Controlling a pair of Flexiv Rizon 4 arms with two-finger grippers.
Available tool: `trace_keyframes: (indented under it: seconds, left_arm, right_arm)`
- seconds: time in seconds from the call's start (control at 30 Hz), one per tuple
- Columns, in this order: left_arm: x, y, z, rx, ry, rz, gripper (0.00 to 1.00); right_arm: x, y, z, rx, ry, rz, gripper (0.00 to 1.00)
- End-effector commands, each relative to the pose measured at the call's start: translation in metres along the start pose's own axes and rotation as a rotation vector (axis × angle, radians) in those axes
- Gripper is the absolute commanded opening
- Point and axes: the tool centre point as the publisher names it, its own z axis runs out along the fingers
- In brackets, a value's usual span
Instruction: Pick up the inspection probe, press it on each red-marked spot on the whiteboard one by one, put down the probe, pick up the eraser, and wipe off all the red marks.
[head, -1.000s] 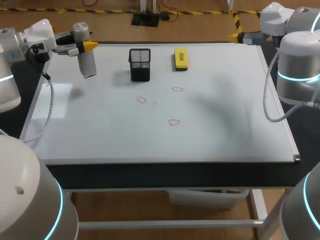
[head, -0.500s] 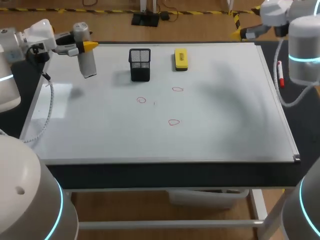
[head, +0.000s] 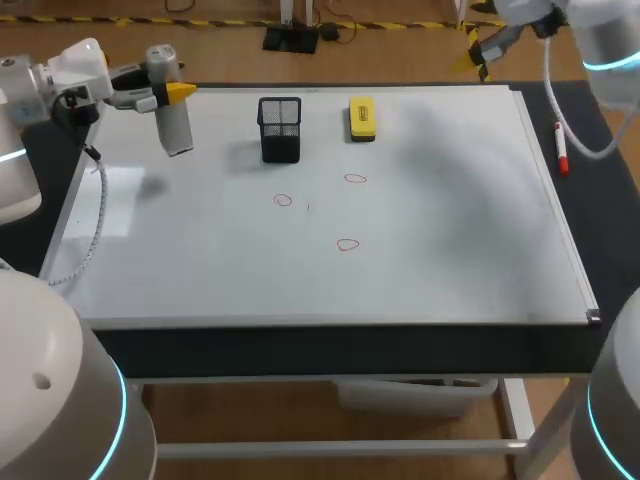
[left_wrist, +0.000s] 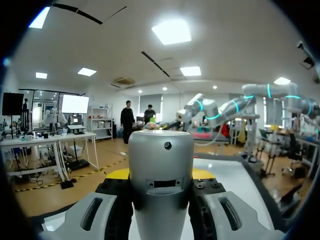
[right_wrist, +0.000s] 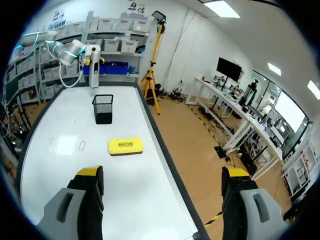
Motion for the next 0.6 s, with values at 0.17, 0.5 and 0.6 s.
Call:
trace_keyframes:
  seconds: [0.17, 0.5, 0.6]
  left_arm:
    - [0.000, -0.001, 0.000, 0.001, -0.001, 0.001, 0.00]
    - [0.000, -0.001, 0.000, 0.001, -0.001, 0.001, 0.00]
    - [0.000, -0.001, 0.000, 0.001, -0.001, 0.001, 0.00]
  right_arm:
    - [-0.006, 0.007, 0.024, 0.238, 0.405, -0.131, 1.00]
    - [0.003, 0.007, 0.034, 0.358, 0.561, -0.315, 1.00]
    - [0.005, 0.007, 0.035, 0.377, 0.582, -0.357, 1.00]
